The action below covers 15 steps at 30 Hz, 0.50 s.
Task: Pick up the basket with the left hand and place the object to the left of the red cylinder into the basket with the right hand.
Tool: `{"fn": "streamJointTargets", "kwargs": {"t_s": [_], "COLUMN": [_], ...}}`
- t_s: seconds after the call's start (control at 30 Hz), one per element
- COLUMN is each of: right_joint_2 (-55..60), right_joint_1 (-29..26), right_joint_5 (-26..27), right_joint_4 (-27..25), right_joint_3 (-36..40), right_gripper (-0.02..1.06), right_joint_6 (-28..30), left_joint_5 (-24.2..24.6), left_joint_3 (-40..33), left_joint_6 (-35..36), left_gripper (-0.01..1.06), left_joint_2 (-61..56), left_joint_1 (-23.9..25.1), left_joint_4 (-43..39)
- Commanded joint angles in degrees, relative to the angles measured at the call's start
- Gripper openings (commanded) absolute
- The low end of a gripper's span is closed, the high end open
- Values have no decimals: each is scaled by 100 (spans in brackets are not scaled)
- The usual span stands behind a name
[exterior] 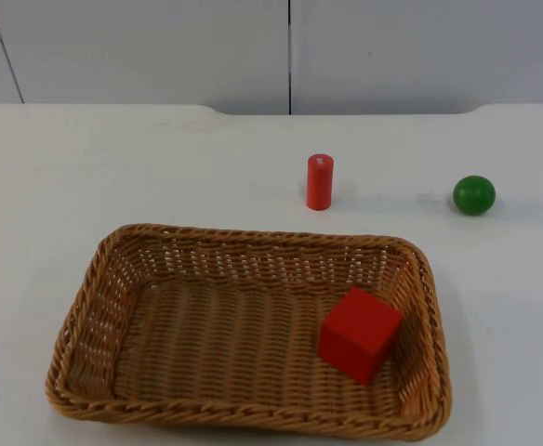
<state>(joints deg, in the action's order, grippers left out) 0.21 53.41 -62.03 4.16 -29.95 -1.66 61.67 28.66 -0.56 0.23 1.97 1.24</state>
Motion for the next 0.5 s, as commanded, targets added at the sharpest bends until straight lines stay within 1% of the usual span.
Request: {"fn": "streamJointTargets", "kwargs": {"t_s": [0.0, 0.4, 0.47], "right_joint_2": [-21, -21, -21], "right_joint_1": [-7, -7, -7], "right_joint_5": [18, 28, 28], "right_joint_4": [-32, -31, -31], "right_joint_3": [41, 41, 41], "right_gripper": [82, 82, 85], "right_joint_6": [60, 60, 60], "left_joint_5": [-15, -15, -15], "left_joint_3": [-23, -23, -33], "left_joint_6": [14, 14, 14], "left_gripper": [105, 105, 105], "left_joint_2": [-23, -23, -23], "left_joint_1": [6, 6, 6], "left_joint_4": [-25, -25, -25]}}
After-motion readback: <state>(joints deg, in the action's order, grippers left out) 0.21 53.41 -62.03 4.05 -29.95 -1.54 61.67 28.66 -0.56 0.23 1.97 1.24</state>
